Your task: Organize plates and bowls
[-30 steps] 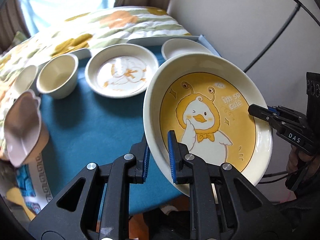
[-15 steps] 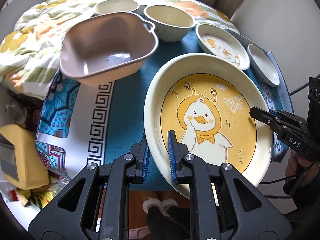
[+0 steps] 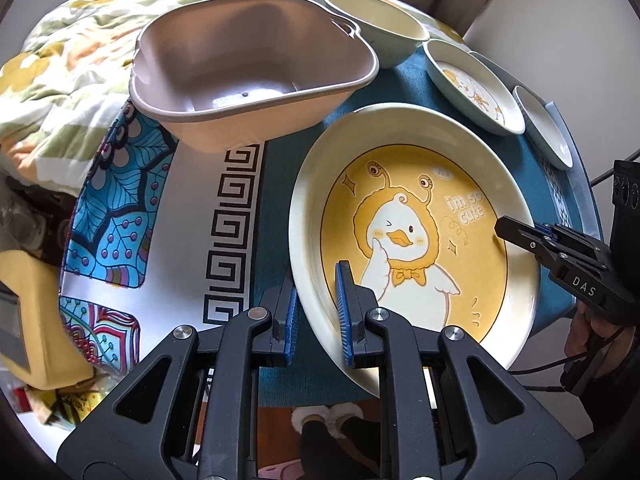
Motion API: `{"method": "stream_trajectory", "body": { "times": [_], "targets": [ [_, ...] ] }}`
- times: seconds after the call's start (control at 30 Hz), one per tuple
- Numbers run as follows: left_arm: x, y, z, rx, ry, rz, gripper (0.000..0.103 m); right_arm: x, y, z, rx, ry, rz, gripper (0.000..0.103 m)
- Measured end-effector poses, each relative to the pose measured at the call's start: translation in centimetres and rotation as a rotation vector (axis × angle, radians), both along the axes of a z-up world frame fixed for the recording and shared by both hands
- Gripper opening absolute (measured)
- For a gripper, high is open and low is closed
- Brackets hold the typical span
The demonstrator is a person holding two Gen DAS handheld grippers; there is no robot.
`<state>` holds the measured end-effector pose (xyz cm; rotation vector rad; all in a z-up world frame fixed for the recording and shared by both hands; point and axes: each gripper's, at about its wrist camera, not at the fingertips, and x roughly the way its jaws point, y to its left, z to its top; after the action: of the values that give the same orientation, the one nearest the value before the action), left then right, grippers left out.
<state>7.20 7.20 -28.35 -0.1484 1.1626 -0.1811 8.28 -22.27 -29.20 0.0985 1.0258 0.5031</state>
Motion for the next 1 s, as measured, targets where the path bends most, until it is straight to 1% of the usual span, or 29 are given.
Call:
{"method": "stream_trajectory", "body": {
  "times": [0.27,0.37,0.47,0.5,0.53,0.57,0.6,0.63,0.67,0.7,0.77,0.83,0.93,1.0],
  "targets": [
    [0.1,-0.6,-0.1,0.033,0.008,-0.012,0.014,0.1,0.9,0.1,-0.063,0.006,-0.019,0.014],
    [0.3,-0.7,-0.2,0.035,0.012,-0.015,0.014,0.1,1.0,0.1,-0.068,0.009,-0.026,0.014],
    [0.5,-0.9,-0.3,0.043,0.022,-0.018,0.021,0.2,1.0,0.0,-0.068,0.019,-0.038,0.014],
    [0.6,-1.0,-0.4,0.052,0.028,-0.018,0.031,0.2,1.1,-0.1,-0.075,0.020,-0.041,0.015],
    [0.7,-1.1,-0.4,0.062,0.032,-0.018,0.051,0.2,1.1,-0.1,-0.080,0.015,-0.046,0.017],
    [0.7,-1.3,-0.4,0.073,0.027,-0.014,0.062,0.1,1.1,-0.1,-0.093,0.010,-0.054,0.020],
    [0.5,-1.3,-0.2,0.081,0.010,-0.010,0.073,0.1,1.1,-0.1,-0.105,0.007,-0.061,0.029],
    [0.4,-1.4,0.1,0.084,-0.006,-0.012,0.074,0.1,1.0,-0.1,-0.106,0.008,-0.065,0.035],
    [0.4,-1.5,0.1,0.086,-0.005,-0.017,0.074,0.0,0.9,0.0,-0.098,0.009,-0.070,0.054],
    [0.4,-1.6,0.2,0.091,0.003,-0.019,0.074,0.0,0.7,0.0,-0.093,0.014,-0.078,0.065],
    [0.2,-1.7,0.5,0.085,0.011,-0.022,0.074,-0.2,0.3,0.3,-0.092,0.021,-0.097,0.066],
    [-0.2,-1.8,1.5,0.084,0.008,-0.025,0.074,-0.6,-0.2,1.0,-0.092,0.019,-0.116,0.066],
    [-1.1,-2.4,4.2,0.094,-0.026,-0.038,0.074,-1.6,-1.2,3.2,-0.083,0.003,-0.134,0.066],
    [-1.8,-3.0,6.6,0.095,-0.054,-0.048,0.074,-2.4,-1.9,5.3,-0.085,-0.018,-0.149,0.066]
  ]
}}
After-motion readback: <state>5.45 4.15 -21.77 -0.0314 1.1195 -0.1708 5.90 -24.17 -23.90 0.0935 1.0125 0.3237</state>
